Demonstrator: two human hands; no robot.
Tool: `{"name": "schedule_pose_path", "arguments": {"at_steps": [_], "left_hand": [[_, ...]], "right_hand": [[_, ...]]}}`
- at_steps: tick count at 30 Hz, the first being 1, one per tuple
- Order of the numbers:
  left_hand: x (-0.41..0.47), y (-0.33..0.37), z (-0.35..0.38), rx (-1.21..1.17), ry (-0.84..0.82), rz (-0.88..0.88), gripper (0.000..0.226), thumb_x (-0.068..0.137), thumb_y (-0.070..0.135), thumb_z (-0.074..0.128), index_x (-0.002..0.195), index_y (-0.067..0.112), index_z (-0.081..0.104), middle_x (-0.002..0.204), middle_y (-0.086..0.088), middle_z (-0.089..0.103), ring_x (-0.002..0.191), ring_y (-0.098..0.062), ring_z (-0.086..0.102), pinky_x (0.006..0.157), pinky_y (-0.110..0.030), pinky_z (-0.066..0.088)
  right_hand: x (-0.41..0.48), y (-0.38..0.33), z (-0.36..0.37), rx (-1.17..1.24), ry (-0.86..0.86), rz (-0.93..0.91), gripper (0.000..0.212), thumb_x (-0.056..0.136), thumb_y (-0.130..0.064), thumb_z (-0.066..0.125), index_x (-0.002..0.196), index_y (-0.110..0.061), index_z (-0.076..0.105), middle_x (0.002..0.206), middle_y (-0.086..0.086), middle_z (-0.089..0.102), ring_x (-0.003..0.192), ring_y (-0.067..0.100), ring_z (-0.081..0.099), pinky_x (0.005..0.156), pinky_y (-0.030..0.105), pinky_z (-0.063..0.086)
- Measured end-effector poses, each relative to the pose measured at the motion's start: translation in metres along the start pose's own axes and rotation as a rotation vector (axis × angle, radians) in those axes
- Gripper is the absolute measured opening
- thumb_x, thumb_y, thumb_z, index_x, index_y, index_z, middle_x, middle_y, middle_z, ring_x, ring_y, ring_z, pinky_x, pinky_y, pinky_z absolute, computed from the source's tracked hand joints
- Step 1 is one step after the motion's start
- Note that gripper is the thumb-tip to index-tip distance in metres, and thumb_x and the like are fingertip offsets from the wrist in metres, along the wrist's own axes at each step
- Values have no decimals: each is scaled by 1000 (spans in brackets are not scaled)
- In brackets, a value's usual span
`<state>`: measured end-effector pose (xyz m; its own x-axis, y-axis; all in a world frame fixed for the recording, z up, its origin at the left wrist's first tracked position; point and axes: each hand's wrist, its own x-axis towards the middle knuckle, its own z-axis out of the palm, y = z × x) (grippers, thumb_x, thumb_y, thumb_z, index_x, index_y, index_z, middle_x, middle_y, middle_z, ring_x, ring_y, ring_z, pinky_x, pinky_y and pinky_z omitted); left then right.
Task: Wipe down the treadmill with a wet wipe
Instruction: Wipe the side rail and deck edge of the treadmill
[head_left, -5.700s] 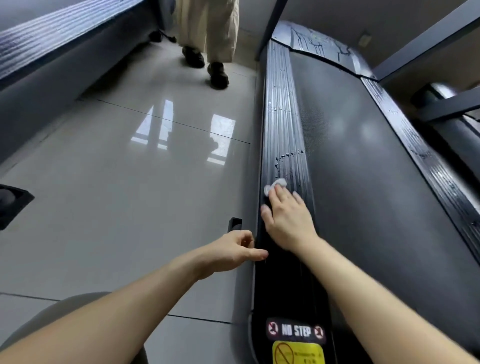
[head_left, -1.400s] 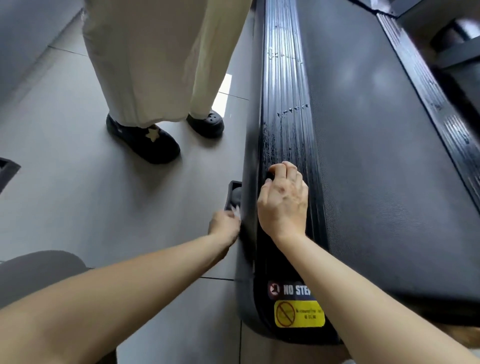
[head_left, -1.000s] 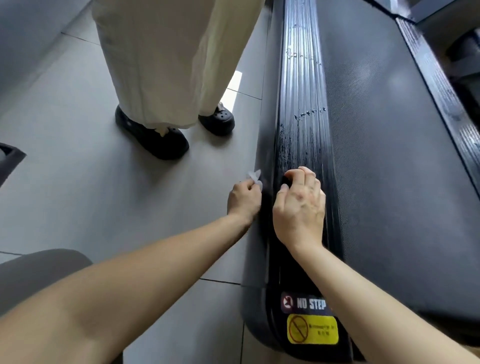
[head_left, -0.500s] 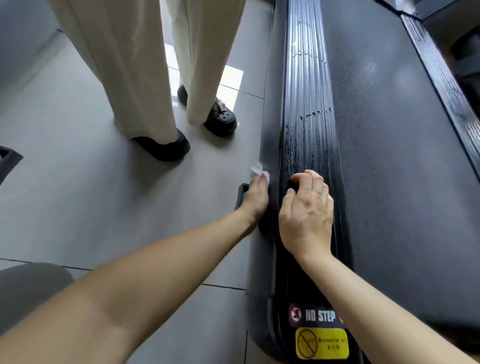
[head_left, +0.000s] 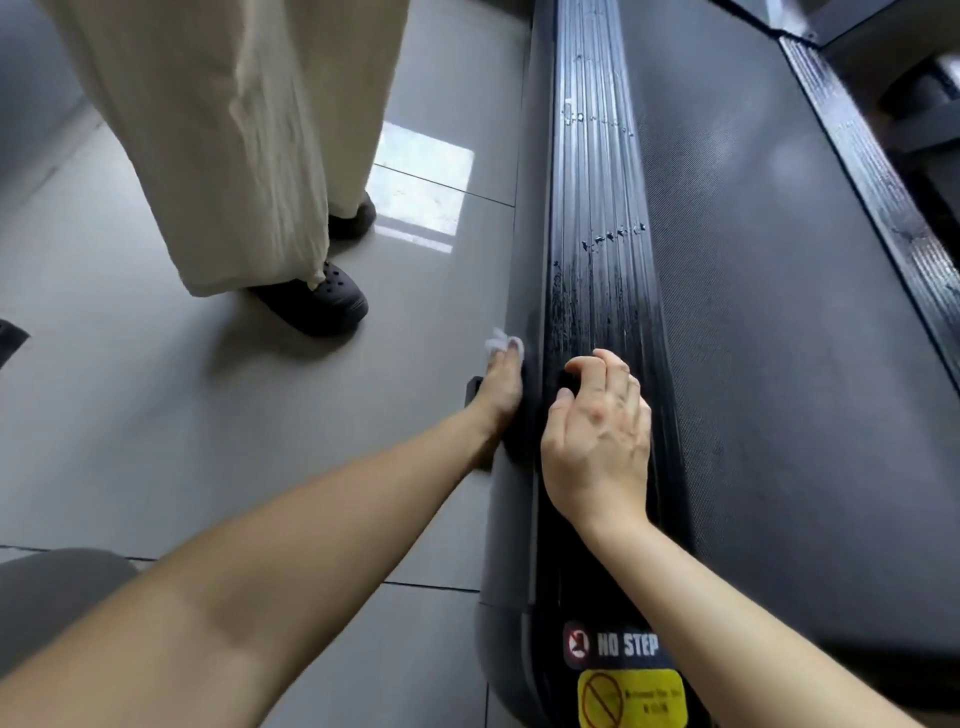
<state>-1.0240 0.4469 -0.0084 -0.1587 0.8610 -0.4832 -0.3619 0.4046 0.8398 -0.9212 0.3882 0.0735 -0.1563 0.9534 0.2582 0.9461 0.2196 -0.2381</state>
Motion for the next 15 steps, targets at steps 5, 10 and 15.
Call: {"name": "schedule_pose_path", "arguments": {"at_steps": [5, 10, 15], "left_hand": [[-49, -83, -28, 37, -67, -412, 81, 88, 83, 33, 135, 24, 61, 135, -1, 66, 122, -20, 62, 108, -45, 49], [-67, -16, -13, 218, -54, -198, 63, 109, 54, 30, 161, 19, 29, 164, -4, 35, 149, -24, 35, 123, -38, 27], [-24, 33, 14, 126, -6, 117, 63, 110, 50, 31, 163, 18, 19, 170, -4, 15, 158, -18, 12, 129, -37, 7]], "right_hand": [[0, 0, -1, -2, 6, -3, 41, 93, -33, 33, 123, -18, 56, 142, 5, 50, 130, 26, 47, 110, 48, 37], [-2, -1, -2, 18, 4, -7, 38, 93, -31, 36, 121, -16, 56, 141, 6, 51, 131, 27, 47, 110, 48, 37], [0, 0, 0, 41, 21, -20, 30, 96, -27, 43, 121, -17, 56, 141, 6, 51, 131, 27, 46, 111, 48, 37]]}}
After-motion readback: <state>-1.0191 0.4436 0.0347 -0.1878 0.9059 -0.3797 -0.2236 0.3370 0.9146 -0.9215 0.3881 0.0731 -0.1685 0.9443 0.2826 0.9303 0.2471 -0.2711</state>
